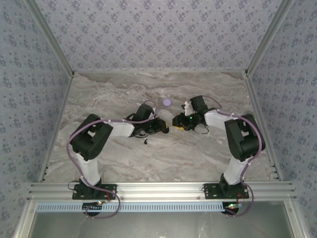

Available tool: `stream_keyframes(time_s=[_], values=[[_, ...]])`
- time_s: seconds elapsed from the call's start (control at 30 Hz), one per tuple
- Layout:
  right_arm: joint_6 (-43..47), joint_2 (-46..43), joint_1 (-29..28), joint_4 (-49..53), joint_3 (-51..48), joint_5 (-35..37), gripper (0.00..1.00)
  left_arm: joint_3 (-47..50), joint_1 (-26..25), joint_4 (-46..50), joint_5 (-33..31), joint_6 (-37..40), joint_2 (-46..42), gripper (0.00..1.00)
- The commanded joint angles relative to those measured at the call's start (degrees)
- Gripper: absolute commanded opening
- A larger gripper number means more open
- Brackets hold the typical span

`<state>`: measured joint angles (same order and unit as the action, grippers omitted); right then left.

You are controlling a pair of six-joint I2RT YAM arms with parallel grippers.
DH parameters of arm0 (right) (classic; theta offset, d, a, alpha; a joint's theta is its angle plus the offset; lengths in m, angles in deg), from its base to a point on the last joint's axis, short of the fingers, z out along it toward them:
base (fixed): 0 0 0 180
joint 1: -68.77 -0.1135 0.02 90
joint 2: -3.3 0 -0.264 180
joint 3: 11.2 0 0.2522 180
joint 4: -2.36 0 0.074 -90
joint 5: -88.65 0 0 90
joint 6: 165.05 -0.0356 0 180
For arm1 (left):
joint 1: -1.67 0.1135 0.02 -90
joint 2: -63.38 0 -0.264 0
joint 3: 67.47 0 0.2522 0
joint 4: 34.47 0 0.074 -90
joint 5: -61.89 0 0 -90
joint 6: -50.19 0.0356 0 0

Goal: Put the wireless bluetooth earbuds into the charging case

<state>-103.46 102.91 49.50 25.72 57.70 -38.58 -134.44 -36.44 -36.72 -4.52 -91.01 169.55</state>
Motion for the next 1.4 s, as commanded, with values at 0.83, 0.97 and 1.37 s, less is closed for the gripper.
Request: stream_keyframes(time_s=[0.83, 0.97, 1.37], values=[[22.7, -26.0, -2.0, 6.5, 3.4, -20.5, 0.60, -1.4, 6.9, 9.6, 29.2, 30.1, -31.6, 0.09], [23.8, -25.4, -4.2, 7.0, 4.6, -20.7, 0.60, -1.8, 6.9, 9.4, 30.0, 29.8, -31.9, 0.08], [25.2, -20.9, -7.1, 8.5, 7.7, -21.1, 0.50, -1.9, 6.1, 9.0, 30.8, 30.0, -33.5, 0.07]])
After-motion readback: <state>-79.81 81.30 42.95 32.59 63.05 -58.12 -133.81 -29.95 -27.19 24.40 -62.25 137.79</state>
